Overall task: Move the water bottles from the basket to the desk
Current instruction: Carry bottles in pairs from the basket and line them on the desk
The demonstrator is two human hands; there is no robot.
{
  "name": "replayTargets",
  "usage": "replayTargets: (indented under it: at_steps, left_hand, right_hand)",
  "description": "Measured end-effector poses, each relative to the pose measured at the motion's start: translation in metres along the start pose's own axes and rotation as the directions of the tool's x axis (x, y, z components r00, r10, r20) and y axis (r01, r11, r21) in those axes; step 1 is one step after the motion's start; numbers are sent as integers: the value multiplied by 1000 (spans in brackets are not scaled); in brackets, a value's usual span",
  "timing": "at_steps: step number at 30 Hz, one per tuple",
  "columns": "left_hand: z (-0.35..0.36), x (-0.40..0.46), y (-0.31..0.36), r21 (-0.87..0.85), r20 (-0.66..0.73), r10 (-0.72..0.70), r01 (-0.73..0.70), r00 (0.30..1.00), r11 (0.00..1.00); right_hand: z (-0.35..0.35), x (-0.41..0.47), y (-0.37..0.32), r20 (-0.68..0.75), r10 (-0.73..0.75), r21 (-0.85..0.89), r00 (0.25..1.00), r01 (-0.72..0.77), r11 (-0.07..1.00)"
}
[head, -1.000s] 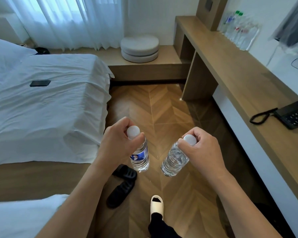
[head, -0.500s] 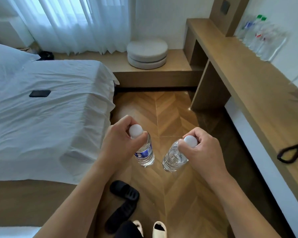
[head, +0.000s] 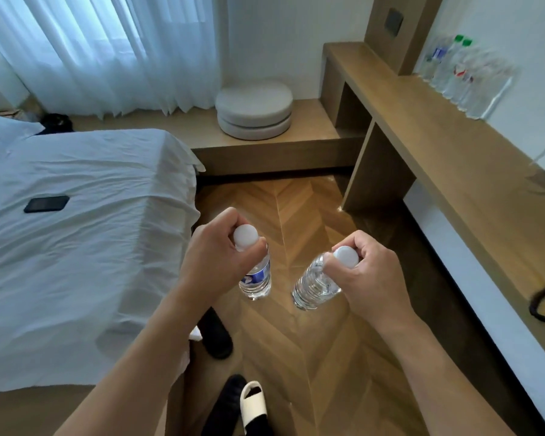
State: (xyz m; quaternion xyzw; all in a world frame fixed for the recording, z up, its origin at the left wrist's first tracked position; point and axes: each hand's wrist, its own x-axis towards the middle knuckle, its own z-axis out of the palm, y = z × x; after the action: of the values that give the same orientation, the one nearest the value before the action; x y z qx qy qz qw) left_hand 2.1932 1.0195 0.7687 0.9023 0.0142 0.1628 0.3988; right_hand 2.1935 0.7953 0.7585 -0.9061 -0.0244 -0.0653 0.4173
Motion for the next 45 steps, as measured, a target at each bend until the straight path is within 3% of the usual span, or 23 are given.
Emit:
replayTargets:
  at_steps: [13, 25, 39, 45]
  left_hand:
    - [13, 38, -21, -47, 110, 16, -11, 994, 999]
    - [34, 131, -51, -52, 165, 97, -89, 982, 995]
    - [118, 321, -59, -23, 244, 44, -40, 969, 999]
    - [132, 423, -58, -38, 185, 38, -32, 982, 999]
  right_hand:
    - [19, 35, -4, -29, 85, 3, 996, -85, 996]
    - [44, 118, -6, -88, 148, -20, 985, -150, 988]
    - [52, 329, 39, -72, 162, -8, 984, -163, 987]
    - [61, 433, 35, -72, 128, -17, 989, -130, 991]
